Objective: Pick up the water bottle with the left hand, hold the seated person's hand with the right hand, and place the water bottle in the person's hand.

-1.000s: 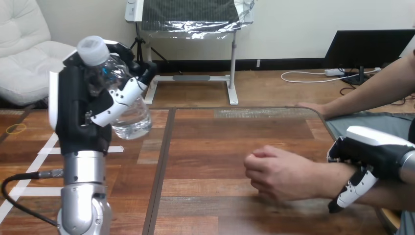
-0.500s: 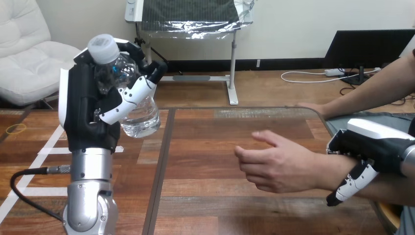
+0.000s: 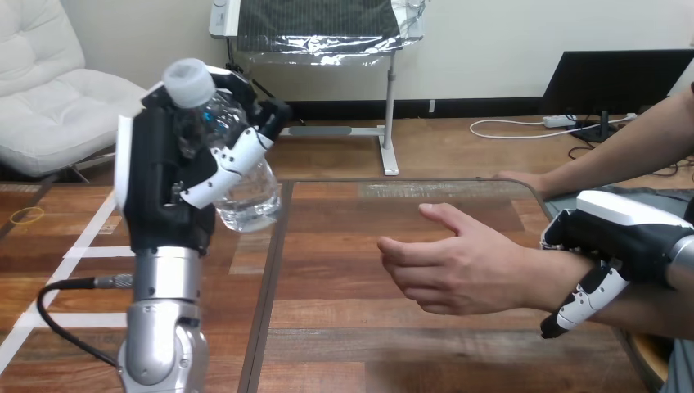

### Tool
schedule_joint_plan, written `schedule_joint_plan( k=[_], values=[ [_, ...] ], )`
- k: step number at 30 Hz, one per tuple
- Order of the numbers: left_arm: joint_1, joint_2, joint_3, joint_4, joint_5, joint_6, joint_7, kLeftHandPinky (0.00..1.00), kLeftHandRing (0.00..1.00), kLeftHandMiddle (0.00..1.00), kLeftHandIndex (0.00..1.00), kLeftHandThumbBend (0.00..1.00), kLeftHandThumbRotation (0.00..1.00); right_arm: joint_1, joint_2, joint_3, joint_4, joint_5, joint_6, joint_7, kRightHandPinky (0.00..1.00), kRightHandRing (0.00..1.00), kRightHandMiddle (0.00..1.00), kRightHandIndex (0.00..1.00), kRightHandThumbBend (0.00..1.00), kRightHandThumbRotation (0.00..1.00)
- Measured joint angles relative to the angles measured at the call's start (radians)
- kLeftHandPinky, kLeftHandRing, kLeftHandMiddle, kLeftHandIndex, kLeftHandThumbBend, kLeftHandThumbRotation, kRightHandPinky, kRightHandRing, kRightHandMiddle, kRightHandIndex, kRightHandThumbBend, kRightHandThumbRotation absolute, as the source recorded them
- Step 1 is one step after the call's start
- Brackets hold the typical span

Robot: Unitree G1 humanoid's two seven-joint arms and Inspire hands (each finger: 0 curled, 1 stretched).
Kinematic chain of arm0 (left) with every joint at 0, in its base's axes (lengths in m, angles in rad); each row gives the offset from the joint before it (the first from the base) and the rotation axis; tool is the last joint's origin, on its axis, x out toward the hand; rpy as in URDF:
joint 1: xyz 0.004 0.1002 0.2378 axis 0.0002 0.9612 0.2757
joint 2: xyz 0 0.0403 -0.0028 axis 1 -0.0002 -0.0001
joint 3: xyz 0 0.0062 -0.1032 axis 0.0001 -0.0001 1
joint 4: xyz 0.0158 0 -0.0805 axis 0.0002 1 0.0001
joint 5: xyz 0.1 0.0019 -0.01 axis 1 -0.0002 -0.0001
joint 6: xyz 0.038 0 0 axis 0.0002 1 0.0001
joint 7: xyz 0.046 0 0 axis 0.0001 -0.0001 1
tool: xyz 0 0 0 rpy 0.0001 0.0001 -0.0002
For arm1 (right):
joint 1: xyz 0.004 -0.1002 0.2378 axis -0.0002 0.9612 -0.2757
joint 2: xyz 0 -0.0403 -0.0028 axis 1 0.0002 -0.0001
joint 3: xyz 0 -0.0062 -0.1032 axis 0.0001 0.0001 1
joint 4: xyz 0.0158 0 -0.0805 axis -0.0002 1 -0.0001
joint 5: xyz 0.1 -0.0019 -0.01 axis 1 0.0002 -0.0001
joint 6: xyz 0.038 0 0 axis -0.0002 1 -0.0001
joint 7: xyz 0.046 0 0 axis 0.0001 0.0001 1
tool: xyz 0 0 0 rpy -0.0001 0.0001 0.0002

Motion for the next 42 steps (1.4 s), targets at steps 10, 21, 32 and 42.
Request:
schedule_joint_plan(
  k=[10,21,32,42],
  values=[
    [-0.001,-0.022,-0.025,0.03,0.01,0.008,0.004,0.22,0.29,0.35,0.38,0.58,0.0,-0.007,0.01,0.003,-0.006,-0.009,0.024,0.0,0.14,0.2,0.28,0.32,0.82,0.0],
    [-0.009,-0.04,-0.047,0.069,-0.007,0.033,-0.005,0.23,0.3,0.36,0.39,0.55,0.0,-0.024,0.03,0.008,-0.007,-0.027,0.036,0.0,0.14,0.2,0.28,0.31,0.82,0.0],
    [-0.029,-0.041,-0.072,0.108,-0.076,0.061,-0.017,0.25,0.31,0.37,0.4,0.58,0.0,-0.043,0.052,0.014,-0.007,-0.032,0.043,-0.001,0.15,0.2,0.28,0.32,0.82,0.0],
    [-0.042,-0.042,-0.099,0.149,-0.102,0.063,-0.02,0.26,0.32,0.38,0.41,0.63,0.0,-0.071,0.084,0.033,-0.019,-0.055,0.08,-0.002,0.17,0.23,0.31,0.33,0.82,0.0]
  ],
)
